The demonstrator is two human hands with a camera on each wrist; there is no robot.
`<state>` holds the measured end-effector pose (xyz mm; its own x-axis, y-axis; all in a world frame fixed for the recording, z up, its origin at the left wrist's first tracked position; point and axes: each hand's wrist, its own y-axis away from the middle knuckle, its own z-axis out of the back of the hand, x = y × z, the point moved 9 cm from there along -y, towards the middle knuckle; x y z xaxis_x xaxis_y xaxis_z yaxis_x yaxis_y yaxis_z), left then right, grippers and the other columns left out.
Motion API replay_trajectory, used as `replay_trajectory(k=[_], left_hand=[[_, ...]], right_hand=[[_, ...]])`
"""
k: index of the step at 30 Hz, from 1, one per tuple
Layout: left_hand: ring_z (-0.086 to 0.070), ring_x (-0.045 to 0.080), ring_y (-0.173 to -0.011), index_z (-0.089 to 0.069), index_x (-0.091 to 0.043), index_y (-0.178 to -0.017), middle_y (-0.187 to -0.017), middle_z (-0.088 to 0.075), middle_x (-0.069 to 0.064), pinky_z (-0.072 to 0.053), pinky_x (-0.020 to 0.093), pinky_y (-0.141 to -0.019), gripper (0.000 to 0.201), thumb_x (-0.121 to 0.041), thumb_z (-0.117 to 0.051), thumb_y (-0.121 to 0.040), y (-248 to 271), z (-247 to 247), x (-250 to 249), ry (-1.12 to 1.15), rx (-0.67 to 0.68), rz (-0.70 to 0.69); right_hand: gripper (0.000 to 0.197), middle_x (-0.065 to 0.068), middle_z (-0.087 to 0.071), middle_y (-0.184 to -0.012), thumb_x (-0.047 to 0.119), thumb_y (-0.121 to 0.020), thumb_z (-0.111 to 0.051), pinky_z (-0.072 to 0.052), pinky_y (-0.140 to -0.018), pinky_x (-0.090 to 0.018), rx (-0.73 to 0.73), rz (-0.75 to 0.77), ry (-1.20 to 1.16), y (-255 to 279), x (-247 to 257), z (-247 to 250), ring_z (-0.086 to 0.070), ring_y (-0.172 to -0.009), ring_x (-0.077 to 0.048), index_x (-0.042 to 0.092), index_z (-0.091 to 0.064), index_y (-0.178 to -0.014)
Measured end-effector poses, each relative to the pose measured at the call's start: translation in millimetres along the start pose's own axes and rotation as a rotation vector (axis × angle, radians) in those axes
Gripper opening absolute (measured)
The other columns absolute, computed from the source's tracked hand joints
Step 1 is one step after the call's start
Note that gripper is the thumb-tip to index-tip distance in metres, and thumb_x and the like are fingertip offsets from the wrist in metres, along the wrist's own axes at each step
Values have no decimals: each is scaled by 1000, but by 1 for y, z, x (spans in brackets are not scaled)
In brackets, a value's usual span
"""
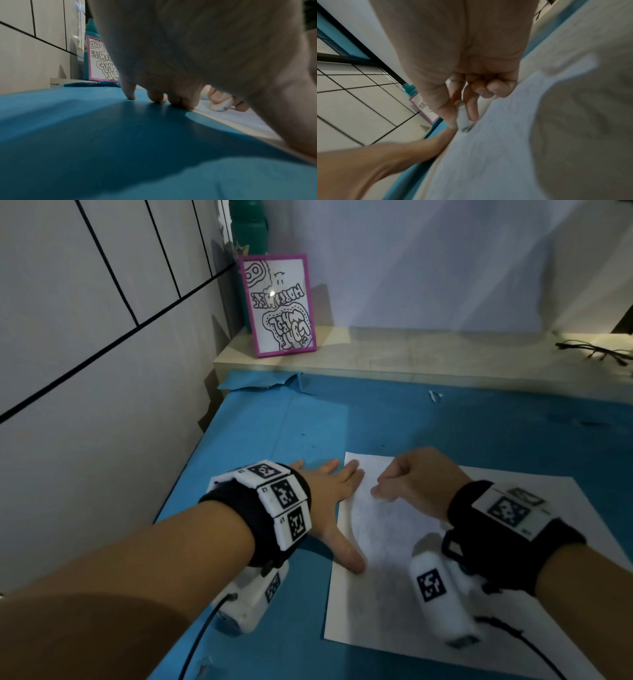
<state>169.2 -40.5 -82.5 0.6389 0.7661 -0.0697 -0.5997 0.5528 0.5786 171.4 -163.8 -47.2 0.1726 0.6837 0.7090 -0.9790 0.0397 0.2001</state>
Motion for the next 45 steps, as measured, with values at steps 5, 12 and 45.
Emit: replay_trajectory(k=[5, 12, 45], left_hand=[[19, 12, -144, 20, -26, -149, -155, 25, -12, 4, 55, -116, 130, -81, -60, -62, 0, 0, 0, -2, 9, -4], [19, 13, -144, 20, -25, -148, -155, 25, -11, 3, 56, -116, 130, -80, -60, -63, 1, 1, -1, -7, 18, -3], [19, 12, -144, 21, -25, -148, -154, 27, -12, 3, 56, -116, 130, -81, -59, -63, 1, 0, -1, -9, 38, 8]], right_hand=[[17, 11, -66, -58, 22, -69, -79, -38, -50, -5, 80, -3, 37, 3, -1, -6, -58, -56, 3, 21, -65, -59], [11, 11, -65, -52, 19, -68, -80, -40, -51, -7, 100, -27, 25, -1, -6, -5, -56, -49, 6, 13, -71, -65], [14, 1, -74, -79, 18, -68, -80, -43, -58, -12, 127, -40, 95, -4, -12, 10, -65, -69, -1, 16, -68, -61]])
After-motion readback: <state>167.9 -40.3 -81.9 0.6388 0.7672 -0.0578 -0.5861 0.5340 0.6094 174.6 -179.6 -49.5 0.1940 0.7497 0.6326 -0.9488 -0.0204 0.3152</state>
